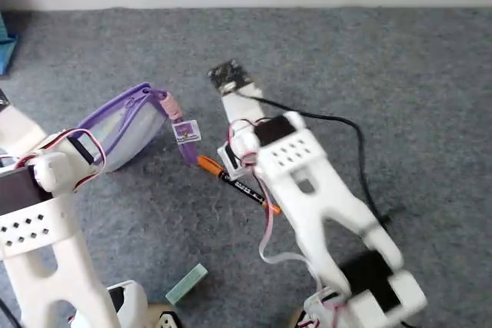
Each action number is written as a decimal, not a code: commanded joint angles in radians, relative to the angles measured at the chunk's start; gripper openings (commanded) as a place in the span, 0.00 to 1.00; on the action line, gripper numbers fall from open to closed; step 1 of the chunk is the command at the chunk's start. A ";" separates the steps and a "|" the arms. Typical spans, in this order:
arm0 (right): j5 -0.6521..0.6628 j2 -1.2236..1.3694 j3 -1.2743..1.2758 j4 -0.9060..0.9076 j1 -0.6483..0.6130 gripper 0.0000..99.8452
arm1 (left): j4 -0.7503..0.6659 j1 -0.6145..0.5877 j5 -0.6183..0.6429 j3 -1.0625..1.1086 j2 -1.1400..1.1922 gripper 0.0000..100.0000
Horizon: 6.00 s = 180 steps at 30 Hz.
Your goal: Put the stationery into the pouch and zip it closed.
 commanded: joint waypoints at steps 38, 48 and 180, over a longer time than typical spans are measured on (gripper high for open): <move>0.008 0.515 -0.436 0.295 0.042 0.01 | 0.005 -0.005 0.011 -0.033 0.003 0.01; -0.037 0.291 -0.433 0.553 0.065 0.01 | 0.005 -0.005 0.011 -0.033 0.003 0.01; 0.454 -0.231 0.482 -0.199 -0.757 0.36 | -0.003 -0.236 0.014 -0.033 0.011 0.01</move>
